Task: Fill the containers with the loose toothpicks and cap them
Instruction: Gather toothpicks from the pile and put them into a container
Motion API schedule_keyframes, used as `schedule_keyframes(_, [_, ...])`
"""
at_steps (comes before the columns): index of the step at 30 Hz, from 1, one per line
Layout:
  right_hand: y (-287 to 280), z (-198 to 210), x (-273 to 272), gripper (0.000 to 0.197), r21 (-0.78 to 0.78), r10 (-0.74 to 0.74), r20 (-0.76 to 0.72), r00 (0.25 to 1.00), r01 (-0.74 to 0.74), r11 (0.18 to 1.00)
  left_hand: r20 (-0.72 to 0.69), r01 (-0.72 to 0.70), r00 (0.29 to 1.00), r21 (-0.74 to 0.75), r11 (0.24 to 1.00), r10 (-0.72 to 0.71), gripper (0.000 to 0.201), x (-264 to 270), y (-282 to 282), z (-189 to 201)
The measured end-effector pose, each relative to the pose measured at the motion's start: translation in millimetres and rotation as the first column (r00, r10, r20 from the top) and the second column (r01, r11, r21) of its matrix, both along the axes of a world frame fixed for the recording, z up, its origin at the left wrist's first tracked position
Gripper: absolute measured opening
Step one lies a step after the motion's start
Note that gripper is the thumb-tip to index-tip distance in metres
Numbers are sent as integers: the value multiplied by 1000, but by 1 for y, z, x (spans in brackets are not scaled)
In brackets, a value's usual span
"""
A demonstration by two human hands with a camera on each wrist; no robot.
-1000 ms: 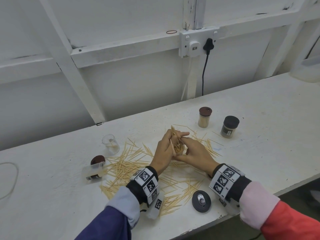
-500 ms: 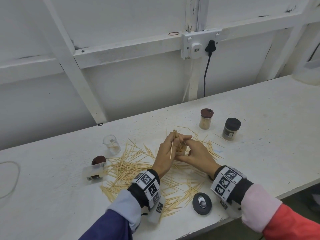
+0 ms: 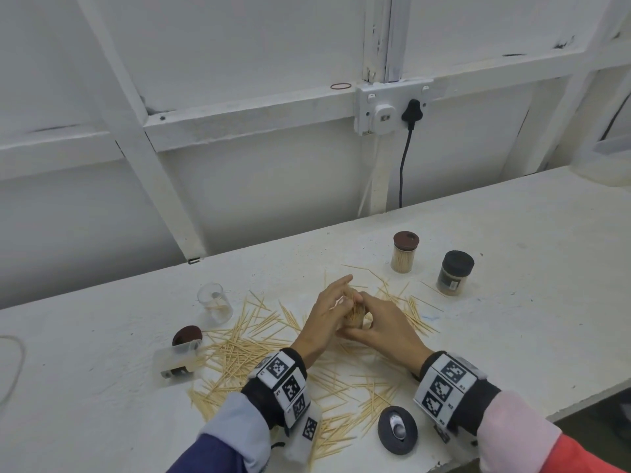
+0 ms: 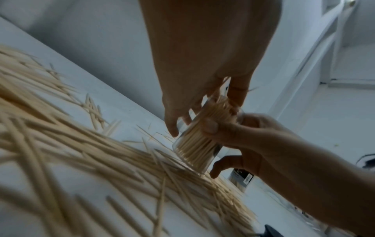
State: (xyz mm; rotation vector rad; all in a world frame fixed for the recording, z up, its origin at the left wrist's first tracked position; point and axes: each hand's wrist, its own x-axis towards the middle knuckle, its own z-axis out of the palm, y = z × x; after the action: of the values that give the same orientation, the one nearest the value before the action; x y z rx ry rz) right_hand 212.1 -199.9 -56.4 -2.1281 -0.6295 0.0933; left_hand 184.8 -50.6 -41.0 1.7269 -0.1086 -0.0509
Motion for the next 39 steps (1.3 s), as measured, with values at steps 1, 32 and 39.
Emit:
schedule_keyframes(1, [0,-1,0,49,-1,4,-4,1000,-4,1000,-36,22,999,-22,999,-23,15,0,-1,3])
schedule_keyframes(32, [-2,6,1,49,-66,15,27,1000,-13,998,-106,41,993,-62,997,-48,46,-2,-4,22])
schedule_keyframes(39, [-1,6,-1,53,-51,35,41,999,-33,998,-88,-5,996,-102,995,-4,47,-5,-7,19])
